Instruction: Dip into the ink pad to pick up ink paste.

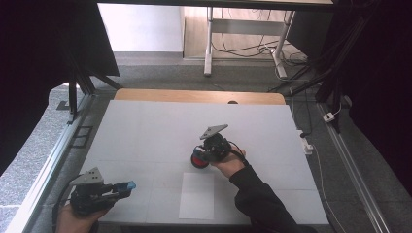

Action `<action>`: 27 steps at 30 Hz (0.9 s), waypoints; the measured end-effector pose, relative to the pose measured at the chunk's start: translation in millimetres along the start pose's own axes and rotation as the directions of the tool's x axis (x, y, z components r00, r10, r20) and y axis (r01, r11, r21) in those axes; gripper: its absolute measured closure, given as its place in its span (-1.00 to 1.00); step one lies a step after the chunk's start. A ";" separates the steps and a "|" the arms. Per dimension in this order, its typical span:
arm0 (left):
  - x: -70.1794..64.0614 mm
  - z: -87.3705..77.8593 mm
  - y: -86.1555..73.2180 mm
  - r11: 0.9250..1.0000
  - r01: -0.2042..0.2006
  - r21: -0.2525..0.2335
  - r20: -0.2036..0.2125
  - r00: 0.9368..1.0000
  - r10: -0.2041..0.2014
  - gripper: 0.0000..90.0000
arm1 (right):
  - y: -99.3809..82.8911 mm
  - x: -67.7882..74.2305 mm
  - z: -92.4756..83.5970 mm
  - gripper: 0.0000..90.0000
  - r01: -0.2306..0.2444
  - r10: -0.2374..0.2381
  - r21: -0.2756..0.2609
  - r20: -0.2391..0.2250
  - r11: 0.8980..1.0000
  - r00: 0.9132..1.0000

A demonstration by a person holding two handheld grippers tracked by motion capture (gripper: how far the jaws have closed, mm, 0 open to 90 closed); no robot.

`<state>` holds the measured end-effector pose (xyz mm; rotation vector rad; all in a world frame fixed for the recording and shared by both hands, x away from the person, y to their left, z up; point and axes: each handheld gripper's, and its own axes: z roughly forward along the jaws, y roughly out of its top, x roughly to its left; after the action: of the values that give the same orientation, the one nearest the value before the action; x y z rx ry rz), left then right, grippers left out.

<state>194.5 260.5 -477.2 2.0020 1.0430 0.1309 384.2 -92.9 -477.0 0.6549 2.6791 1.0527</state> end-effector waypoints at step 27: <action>-0.3 0.3 0.2 1.000 -0.001 0.002 0.004 1.000 0.001 0.52 | 1.1 19.8 -33.5 0.57 -0.012 0.007 -0.068 -0.065 0.998 0.998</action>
<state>194.5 260.1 -477.1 2.0037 1.0403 0.1269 356.1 -103.0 -452.1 0.6321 2.6831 1.1814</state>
